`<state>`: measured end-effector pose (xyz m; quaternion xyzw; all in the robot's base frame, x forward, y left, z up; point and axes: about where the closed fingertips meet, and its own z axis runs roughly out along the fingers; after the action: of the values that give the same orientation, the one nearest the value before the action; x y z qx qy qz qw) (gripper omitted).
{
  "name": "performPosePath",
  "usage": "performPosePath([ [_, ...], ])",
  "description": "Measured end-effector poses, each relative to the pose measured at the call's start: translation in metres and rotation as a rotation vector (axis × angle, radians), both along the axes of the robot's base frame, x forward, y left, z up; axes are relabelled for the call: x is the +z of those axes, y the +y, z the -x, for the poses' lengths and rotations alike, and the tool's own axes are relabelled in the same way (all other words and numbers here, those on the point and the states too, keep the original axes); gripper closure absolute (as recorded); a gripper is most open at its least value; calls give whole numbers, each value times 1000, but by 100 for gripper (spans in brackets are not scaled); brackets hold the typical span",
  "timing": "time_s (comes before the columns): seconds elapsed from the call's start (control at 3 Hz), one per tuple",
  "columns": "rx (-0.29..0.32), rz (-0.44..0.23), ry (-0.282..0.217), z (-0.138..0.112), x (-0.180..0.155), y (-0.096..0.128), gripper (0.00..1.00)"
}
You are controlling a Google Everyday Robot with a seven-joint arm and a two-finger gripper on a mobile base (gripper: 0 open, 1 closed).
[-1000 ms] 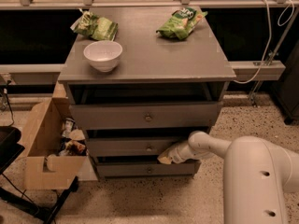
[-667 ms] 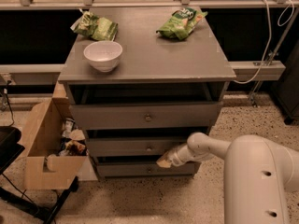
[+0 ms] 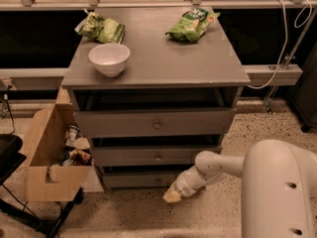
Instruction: Close middle drawer
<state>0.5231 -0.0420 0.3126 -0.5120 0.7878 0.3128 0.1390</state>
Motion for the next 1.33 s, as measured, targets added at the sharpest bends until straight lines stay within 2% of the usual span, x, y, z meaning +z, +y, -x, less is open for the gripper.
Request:
performPosePath([
  [0.33, 23, 84, -38, 26, 48, 0, 100],
  [0.67, -42, 172, -115, 28, 92, 2, 100],
  [1.0, -68, 279, -117, 60, 131, -15, 100],
  [1.33, -90, 349, -117, 99, 160, -46, 100],
])
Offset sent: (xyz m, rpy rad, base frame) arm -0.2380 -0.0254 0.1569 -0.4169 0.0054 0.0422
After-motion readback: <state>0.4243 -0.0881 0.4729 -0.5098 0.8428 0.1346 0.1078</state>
